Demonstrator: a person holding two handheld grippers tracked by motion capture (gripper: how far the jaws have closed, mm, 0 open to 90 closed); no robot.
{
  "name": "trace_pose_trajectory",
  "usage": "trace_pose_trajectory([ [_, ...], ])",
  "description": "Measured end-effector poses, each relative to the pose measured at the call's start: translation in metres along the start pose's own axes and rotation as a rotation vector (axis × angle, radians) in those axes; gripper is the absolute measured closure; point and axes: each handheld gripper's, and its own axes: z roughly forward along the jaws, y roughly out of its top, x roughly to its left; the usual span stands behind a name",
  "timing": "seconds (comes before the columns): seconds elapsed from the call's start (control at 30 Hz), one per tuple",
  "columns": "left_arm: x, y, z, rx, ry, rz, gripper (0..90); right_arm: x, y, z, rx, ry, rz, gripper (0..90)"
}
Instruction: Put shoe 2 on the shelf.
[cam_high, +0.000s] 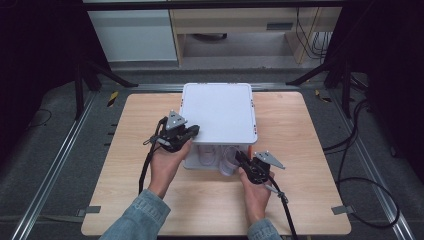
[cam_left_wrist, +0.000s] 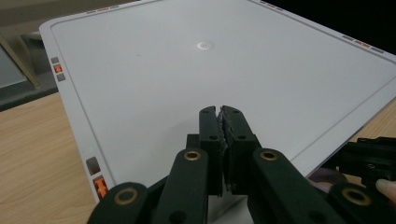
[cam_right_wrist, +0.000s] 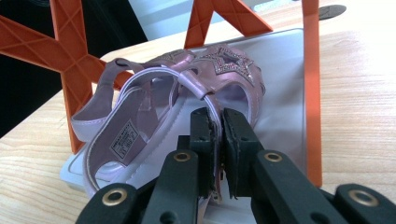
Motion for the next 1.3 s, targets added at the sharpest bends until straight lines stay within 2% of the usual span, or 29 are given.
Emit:
trace_pose_trajectory([
  [0.13, 0.0, 0.0, 0.0, -0.001, 0.001, 0.005, 86.8, 0.001, 0.0, 0.001, 0.003, -0.002, -0.02, 82.2],
  [0.27, 0.0, 0.0, 0.0, 0.0, 0.001, 0.005, 86.8, 0.001, 0.001, 0.002, 0.013, 0.012, -0.02, 79.9],
  [0.37, 0.0, 0.0, 0.0, 0.001, 0.0, 0.005, 86.8, 0.002, 0.004, 0.004, 0.025, 0.042, -0.02, 75.0],
  [0.47, 0.0, 0.0, 0.0, 0.0, 0.001, 0.005, 86.7, 0.006, 0.008, 0.004, 0.037, 0.073, -0.009, 62.2],
  [0.57, 0.0, -0.001, 0.0, -0.002, 0.002, 0.007, 86.7, 0.008, 0.013, -0.003, 0.029, 0.092, -0.013, 59.0],
  [0.7, -0.001, -0.001, 0.0, -0.002, 0.004, 0.007, 86.7, 0.009, 0.016, -0.019, 0.016, 0.135, -0.015, 66.9],
  [0.8, 0.0, 0.0, 0.0, 0.001, 0.001, 0.001, 86.7, 0.007, 0.017, -0.031, 0.03, 0.187, 0.013, 73.5],
  [0.97, 0.0, 0.0, 0.0, 0.006, 0.0, -0.006, 86.8, 0.009, 0.016, -0.048, 0.059, 0.229, -0.014, 78.2],
  [1.1, 0.0, 0.0, 0.001, 0.005, -0.004, -0.016, 86.8, 0.013, 0.01, -0.052, 0.1, 0.247, -0.045, 80.3],
  [1.3, 0.001, 0.0, 0.001, 0.007, -0.006, -0.019, 86.8, 0.018, 0.001, -0.046, 0.153, 0.261, -0.067, 81.6],
])
